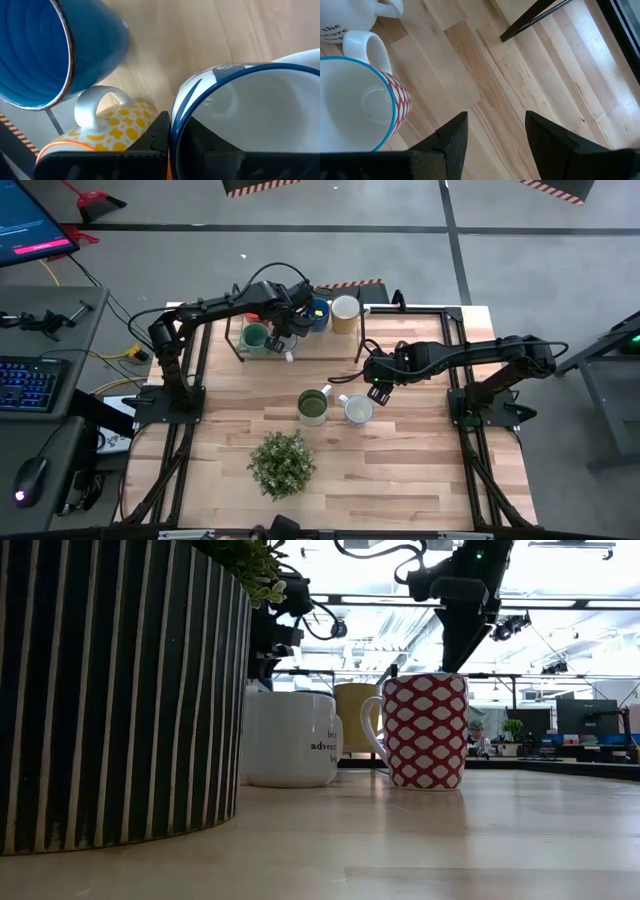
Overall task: Place coffee mugs
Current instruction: Put the blue patterned mug on the shelf
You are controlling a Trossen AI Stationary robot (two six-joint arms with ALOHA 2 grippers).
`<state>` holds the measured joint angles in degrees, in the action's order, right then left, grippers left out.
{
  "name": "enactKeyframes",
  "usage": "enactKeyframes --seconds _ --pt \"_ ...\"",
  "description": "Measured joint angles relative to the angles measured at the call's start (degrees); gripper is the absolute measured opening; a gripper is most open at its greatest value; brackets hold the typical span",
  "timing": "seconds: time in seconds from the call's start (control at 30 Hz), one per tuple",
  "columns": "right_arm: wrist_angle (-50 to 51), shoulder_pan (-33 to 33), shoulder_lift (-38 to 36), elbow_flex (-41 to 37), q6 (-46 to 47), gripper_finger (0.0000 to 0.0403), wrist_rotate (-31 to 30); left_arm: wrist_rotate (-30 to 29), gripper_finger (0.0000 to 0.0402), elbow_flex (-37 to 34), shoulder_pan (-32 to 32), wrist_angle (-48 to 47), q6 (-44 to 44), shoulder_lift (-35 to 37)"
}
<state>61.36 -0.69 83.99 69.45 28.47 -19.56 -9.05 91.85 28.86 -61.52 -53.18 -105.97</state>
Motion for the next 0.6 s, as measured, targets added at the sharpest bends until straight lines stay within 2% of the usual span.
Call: enactKeyframes --seconds 0.23,0.6 --pt "0.00 0.00 0.00 0.00 0.01 0.0177 0.05 -1.43 0.0062 0.00 0.00 0.04 0.64 0.00" --pt "0.00 0.00 0.00 0.00 0.02 0.0177 0.13 -2.26 0.0072 2.13 0.00 -0.46 1.65 0.00"
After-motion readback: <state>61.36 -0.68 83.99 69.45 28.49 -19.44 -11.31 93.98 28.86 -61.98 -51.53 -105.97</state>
